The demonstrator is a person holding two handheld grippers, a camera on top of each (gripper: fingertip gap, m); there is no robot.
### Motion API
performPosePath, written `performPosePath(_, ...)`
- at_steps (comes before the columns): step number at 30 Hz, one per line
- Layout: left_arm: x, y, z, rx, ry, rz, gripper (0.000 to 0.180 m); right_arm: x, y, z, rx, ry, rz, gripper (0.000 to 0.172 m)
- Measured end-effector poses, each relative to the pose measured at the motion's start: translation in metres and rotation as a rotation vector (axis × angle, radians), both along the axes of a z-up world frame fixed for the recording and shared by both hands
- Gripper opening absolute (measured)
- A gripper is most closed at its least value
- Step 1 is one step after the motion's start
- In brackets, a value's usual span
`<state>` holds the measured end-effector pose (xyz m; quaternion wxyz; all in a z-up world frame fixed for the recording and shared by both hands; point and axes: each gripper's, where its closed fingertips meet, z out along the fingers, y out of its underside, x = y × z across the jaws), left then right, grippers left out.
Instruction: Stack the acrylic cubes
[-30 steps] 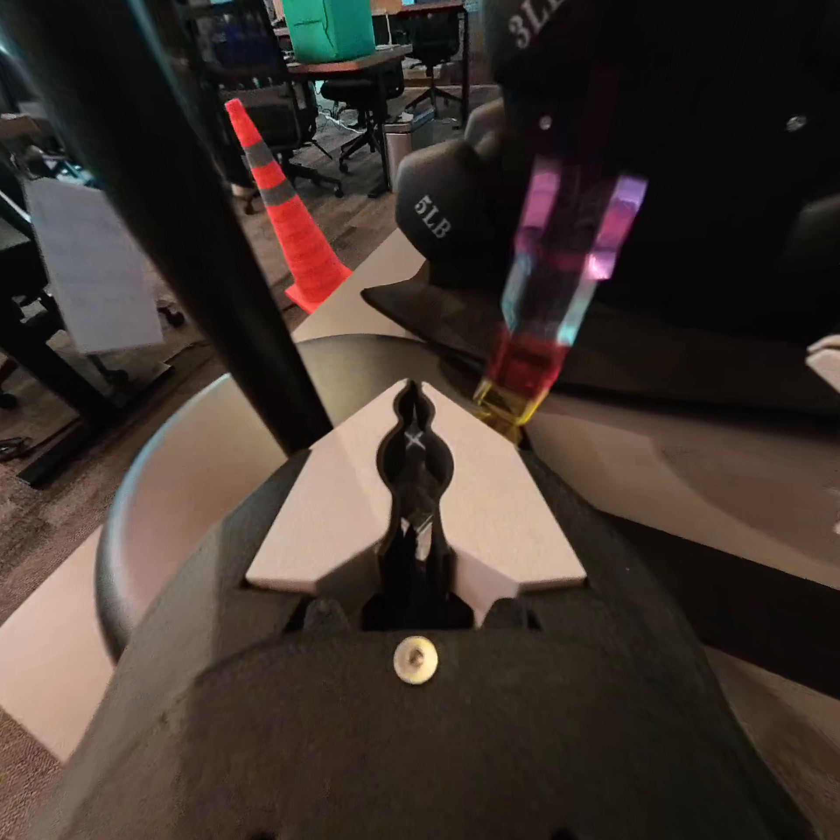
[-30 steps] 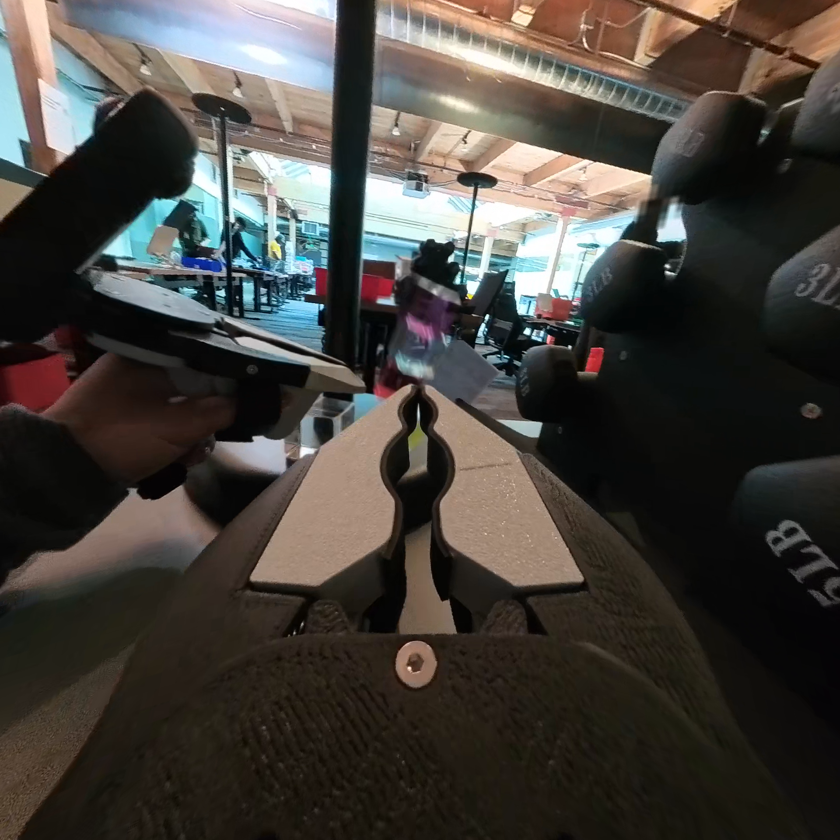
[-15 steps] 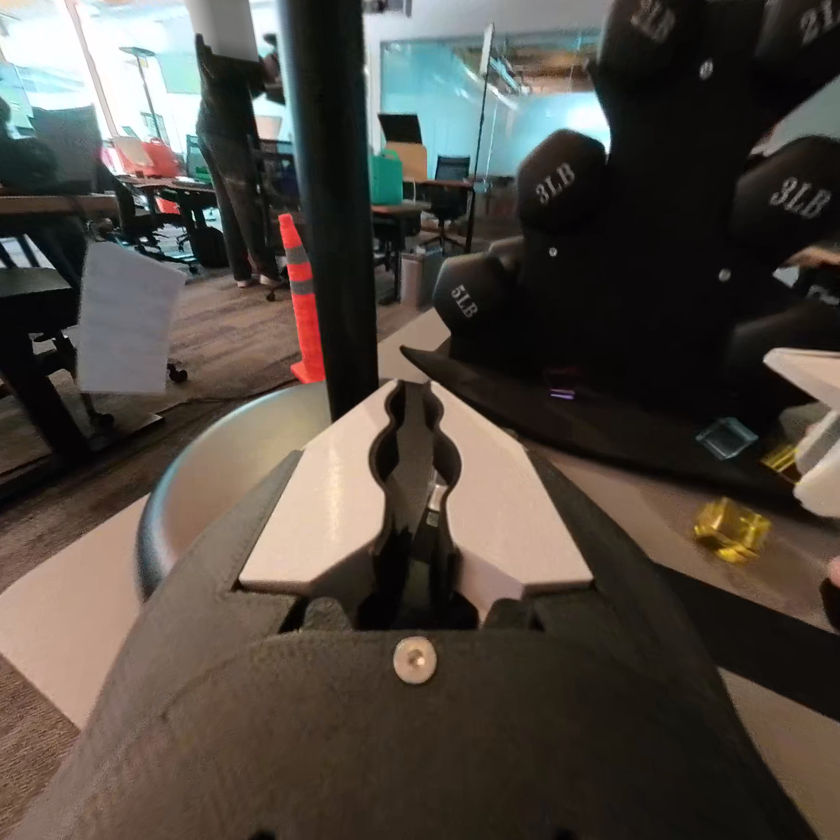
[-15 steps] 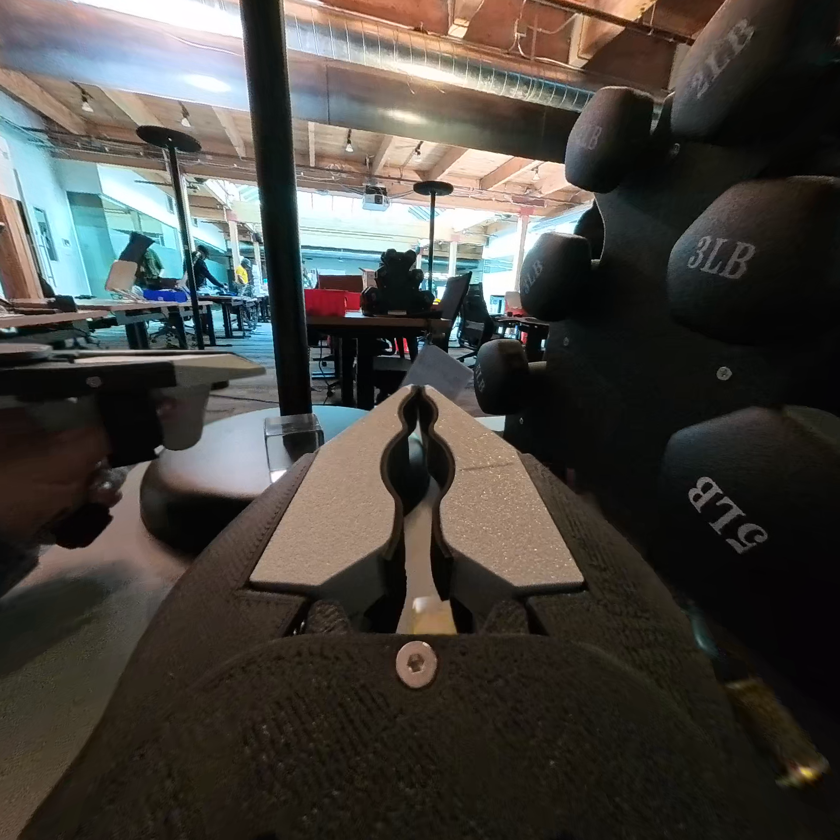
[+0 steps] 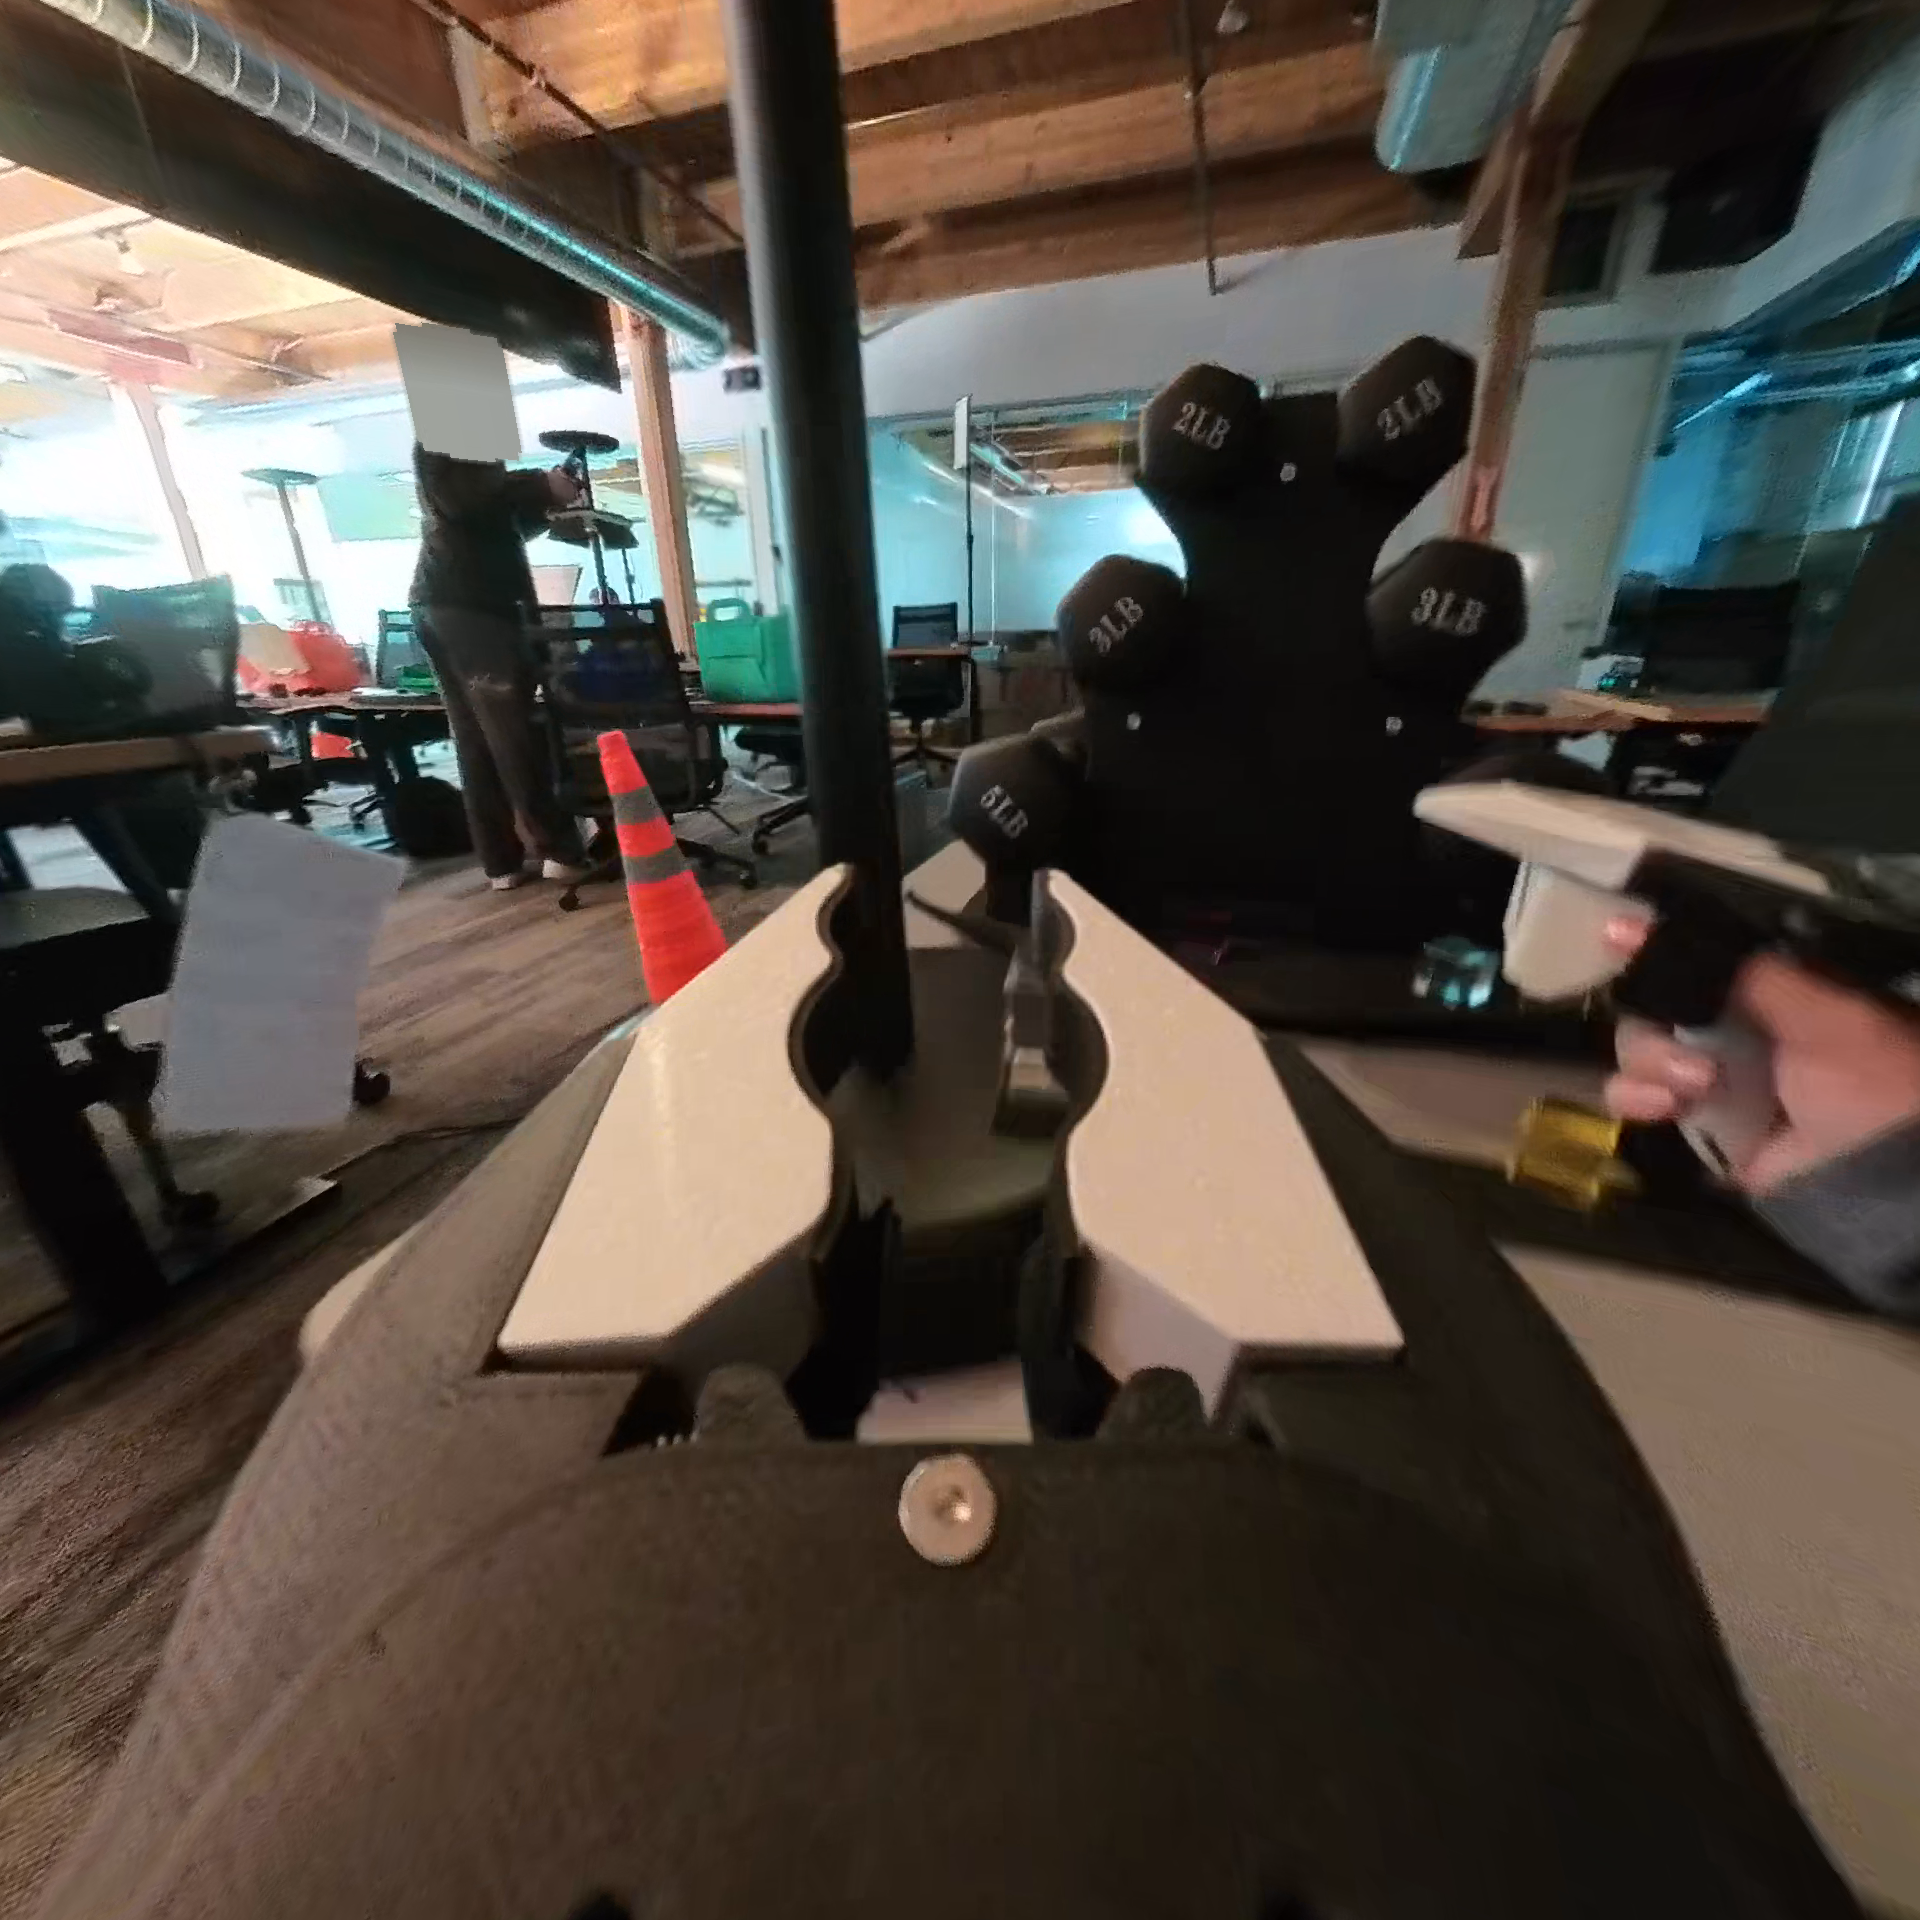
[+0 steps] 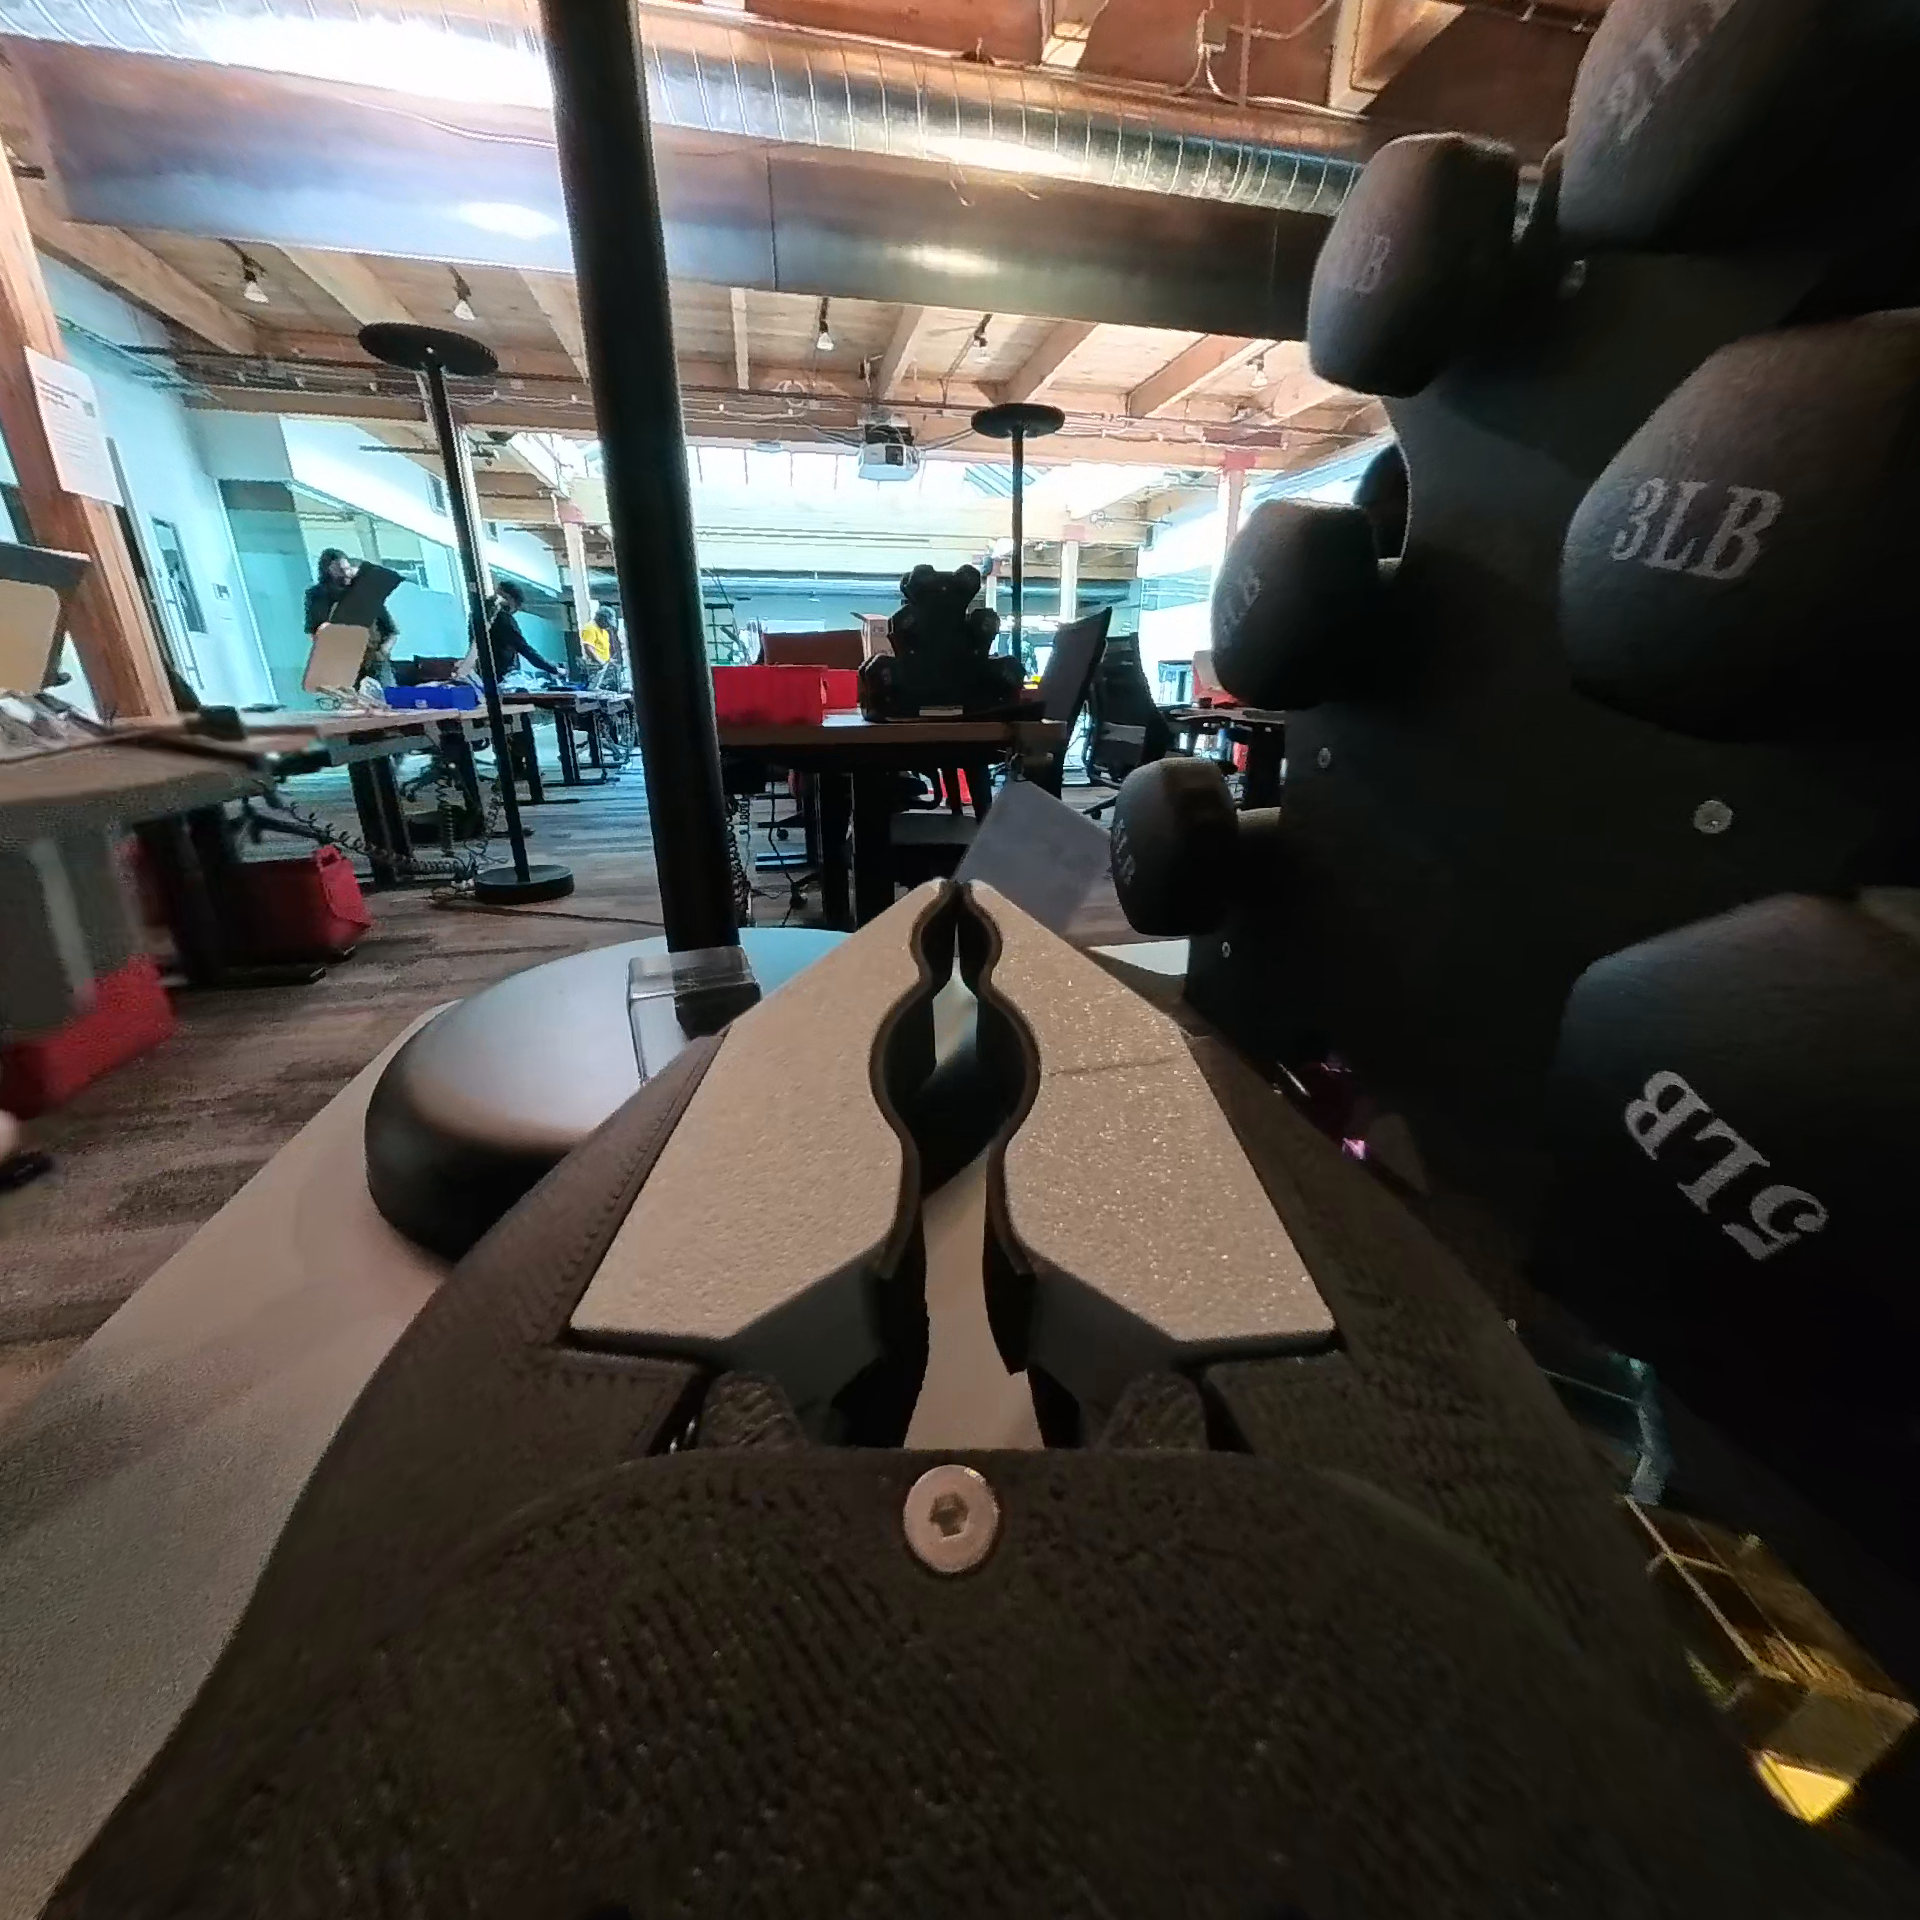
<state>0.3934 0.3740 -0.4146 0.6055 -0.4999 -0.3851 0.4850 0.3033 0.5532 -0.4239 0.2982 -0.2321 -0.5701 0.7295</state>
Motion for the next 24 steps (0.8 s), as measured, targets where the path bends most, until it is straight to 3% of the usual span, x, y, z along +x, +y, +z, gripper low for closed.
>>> performPosePath(3, 0.035, -0.028, -0.054, -0.055, -0.087, 0.042, 0.038, 0.001, -0.002, 0.0, 0.015, 0.011, 0.004, 0.0)
performPosePath(6, 0.055, -0.036, -0.133, -0.002, -0.322, -0.031, 0.053, 0.002, -0.003, 0.0, 0.021, 0.014, 0.007, 0.0)
performPosePath(9, 0.062, -0.042, -0.166, 0.104, -0.402, -0.058, 0.059, 0.003, -0.004, 0.0, 0.029, 0.021, 0.004, 0.0)
performPosePath(15, 0.063, -0.054, -0.129, 0.157, -0.281, -0.035, 0.064, 0.005, -0.002, 0.0, 0.073, 0.057, -0.056, 0.0)
performPosePath(24, -0.008, 0.005, -0.051, 0.119, -0.231, -0.145, 0.074, 0.01, -0.002, 0.002, 0.144, 0.127, -0.109, 0.0)
